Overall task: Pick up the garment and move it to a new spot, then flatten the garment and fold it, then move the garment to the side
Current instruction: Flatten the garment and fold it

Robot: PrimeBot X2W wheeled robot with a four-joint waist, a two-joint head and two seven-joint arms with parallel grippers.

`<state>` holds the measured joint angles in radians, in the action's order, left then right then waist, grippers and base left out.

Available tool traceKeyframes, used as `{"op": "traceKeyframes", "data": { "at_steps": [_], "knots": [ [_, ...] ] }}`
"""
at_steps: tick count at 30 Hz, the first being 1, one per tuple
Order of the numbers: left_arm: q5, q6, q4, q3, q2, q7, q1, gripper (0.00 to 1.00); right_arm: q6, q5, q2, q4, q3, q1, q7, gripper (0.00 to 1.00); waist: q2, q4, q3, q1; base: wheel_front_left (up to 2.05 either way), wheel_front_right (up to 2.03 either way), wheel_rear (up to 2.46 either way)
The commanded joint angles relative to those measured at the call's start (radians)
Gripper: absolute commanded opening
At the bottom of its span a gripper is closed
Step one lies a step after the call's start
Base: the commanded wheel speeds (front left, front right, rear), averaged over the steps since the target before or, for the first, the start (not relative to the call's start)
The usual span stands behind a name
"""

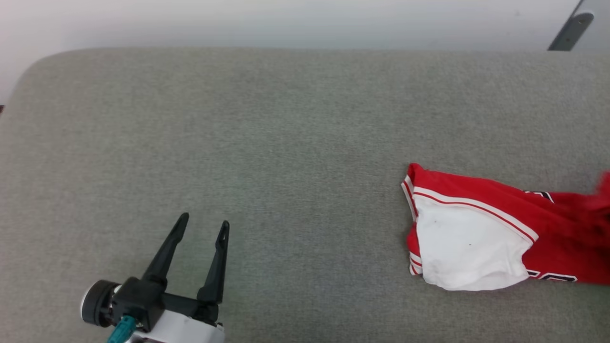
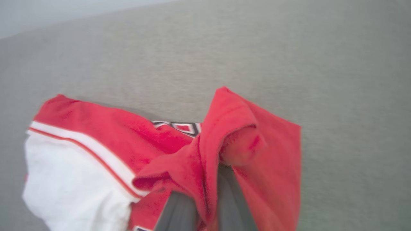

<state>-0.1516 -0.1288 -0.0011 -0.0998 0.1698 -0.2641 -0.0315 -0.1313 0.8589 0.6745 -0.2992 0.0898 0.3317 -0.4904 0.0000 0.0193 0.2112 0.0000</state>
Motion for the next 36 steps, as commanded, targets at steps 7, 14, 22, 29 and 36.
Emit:
{"op": "traceKeyframes", "data": {
  "at_steps": [7, 14, 22, 29, 36],
  "knots": [
    [-0.022, -0.002, 0.001, -0.011, 0.005, 0.0, 0.022, 1.0, 0.001, -0.037, -0.084, 0.272, 0.163, -0.034, -0.113, 0.0, 0.0, 0.061, -0.034, 0.0, 0.0, 0.0, 0.0],
    [-0.024, -0.002, 0.005, -0.013, 0.003, 0.0, 0.032, 1.0, 0.001, -0.079, -0.141, 0.334, 0.272, 0.021, -0.151, 0.0, 0.0, 0.094, -0.045, 0.0, 0.0, 0.0, 0.0],
    [-0.02, -0.002, 0.0, -0.021, 0.004, 0.0, 0.016, 1.0, 0.001, -0.131, -0.183, 0.208, 0.361, 0.091, -0.104, 0.0, 0.0, 0.115, -0.032, 0.0, 0.0, 0.0, 0.0],
    [-0.025, -0.002, 0.015, -0.027, -0.003, 0.0, 0.002, 1.0, 0.001, -0.151, -0.203, 0.083, 0.386, 0.117, -0.017, 0.0, 0.0, 0.103, -0.017, 0.0, 0.0, 0.0, 0.0],
    [-0.028, -0.002, 0.034, -0.036, 0.003, 0.0, -0.014, 1.0, 0.001, -0.125, -0.2, 0.033, 0.422, 0.167, 0.069, 1.0, 0.0, 0.062, -0.024, 0.0, 0.0, 0.0, 0.0]
  ]
}}
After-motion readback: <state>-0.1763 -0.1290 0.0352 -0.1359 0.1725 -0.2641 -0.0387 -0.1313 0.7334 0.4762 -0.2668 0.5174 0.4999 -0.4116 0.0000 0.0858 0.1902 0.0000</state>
